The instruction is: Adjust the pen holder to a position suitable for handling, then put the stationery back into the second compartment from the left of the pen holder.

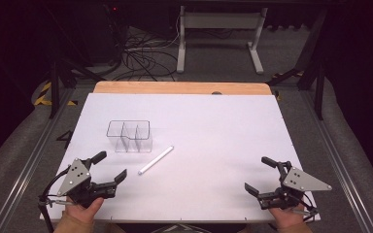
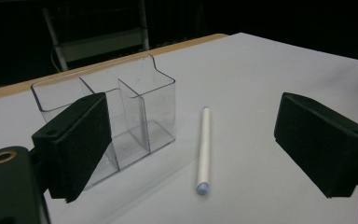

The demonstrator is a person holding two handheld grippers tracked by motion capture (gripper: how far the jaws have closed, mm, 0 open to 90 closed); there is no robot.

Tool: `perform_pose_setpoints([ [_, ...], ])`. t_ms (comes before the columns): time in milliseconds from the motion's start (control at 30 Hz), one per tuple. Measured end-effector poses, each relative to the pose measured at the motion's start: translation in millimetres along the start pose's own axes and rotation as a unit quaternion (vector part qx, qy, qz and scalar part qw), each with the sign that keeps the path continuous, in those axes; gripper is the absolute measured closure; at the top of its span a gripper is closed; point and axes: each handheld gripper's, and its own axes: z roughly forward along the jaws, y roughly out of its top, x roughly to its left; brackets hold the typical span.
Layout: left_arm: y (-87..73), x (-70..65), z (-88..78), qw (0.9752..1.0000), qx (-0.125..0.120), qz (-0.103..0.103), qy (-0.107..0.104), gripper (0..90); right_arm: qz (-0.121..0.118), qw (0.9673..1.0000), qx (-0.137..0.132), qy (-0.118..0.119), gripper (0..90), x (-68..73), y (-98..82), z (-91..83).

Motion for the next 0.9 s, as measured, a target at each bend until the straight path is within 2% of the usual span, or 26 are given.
perform_pose_setpoints([
  [433,2.1,-1.0,-0.7,1.0,0.0,0.0,-0.001,11.7,-0.005,1.0,0.0,0.005,2.0,1.3,-0.5,1.7],
  [600,4.6,-2.2,1.2,0.9999,0.003,-0.003,-0.01,11.8,-0.006,1.0,0.002,0.006,2.1,1.5,-0.6,2.2],
  [900,16.9,-5.0,7.5,0.9995,0.013,0.003,-0.029,11.9,-0.003,0.9999,0.001,0.012,2.1,1.8,-0.6,2.9],
])
